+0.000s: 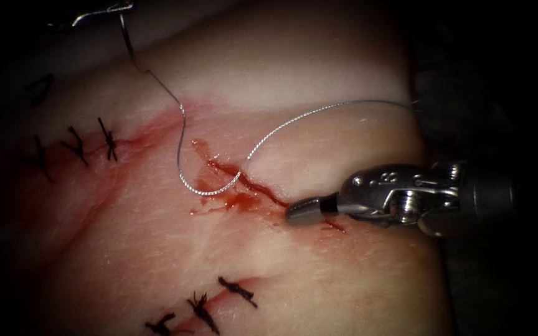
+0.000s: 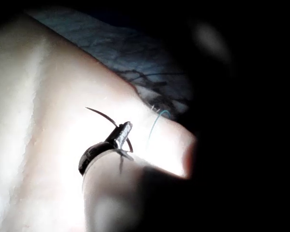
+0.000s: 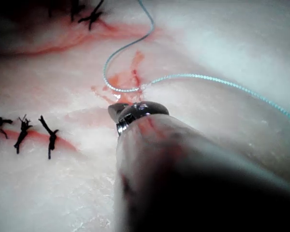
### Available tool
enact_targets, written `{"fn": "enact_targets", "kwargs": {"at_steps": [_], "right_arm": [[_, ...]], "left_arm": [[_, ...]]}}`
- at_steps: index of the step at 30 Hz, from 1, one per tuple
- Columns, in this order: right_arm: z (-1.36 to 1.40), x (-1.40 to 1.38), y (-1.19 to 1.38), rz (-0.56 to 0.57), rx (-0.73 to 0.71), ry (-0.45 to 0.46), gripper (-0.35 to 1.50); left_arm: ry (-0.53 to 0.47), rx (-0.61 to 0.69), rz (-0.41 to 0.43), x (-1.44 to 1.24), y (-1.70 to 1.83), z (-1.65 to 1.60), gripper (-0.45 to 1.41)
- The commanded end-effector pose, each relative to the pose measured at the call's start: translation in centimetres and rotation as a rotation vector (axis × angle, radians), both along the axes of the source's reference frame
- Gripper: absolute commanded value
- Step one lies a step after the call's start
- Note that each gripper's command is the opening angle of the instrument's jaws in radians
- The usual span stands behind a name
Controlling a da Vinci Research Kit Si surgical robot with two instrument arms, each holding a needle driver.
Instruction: Wound Closure
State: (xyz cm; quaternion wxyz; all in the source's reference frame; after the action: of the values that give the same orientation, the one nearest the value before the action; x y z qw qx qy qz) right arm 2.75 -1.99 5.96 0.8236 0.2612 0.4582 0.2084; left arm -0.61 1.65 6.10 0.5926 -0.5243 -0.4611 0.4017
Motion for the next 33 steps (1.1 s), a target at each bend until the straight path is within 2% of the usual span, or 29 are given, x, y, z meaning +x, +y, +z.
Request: {"fn": "enact_targets", "kwargs": {"at_steps": [1, 6, 10, 16, 20, 22, 25, 29, 33], "right_arm": [[0.09, 0.20, 0.09, 0.055, -0.029, -0.017, -0.35], [0.25, 0.56, 0.38, 0.194, -0.121, -0.079, -0.35], [0.41, 0.76, 0.52, 0.226, -0.141, -0.054, -0.35], [0.56, 1.06, 0.49, 0.144, -0.113, 0.000, -0.35], [0.58, 1.28, 0.28, 0.010, -0.065, 0.112, -0.35], [0.56, 1.33, 0.09, -0.073, -0.029, 0.154, -0.35], [0.49, 1.37, -0.19, -0.166, 0.025, 0.170, -0.35], [0.28, 1.33, -0.49, -0.270, 0.121, 0.199, -0.35], [0.01, 1.13, -0.76, -0.306, 0.243, 0.190, -0.35]], "left_arm": [[-0.034, 0.030, 0.003, -0.09, -0.02, -0.02, -0.45], [-0.204, 0.139, 0.030, -0.30, -0.05, -0.44, -0.45], [-0.291, 0.191, 0.074, -0.38, -0.04, -0.65, -0.45], [-0.353, 0.228, 0.124, -0.39, 0.02, -0.70, -0.45], [-0.369, 0.228, 0.096, -0.38, 0.08, -0.64, -0.45], [-0.377, 0.178, 0.077, -0.37, 0.11, -0.59, -0.45], [-0.368, 0.068, 0.050, -0.34, 0.18, -0.54, -0.45], [-0.365, -0.040, -0.008, -0.27, 0.27, -0.47, -0.45], [-0.283, -0.143, -0.082, -0.10, 0.35, -0.36, -0.45]]}}
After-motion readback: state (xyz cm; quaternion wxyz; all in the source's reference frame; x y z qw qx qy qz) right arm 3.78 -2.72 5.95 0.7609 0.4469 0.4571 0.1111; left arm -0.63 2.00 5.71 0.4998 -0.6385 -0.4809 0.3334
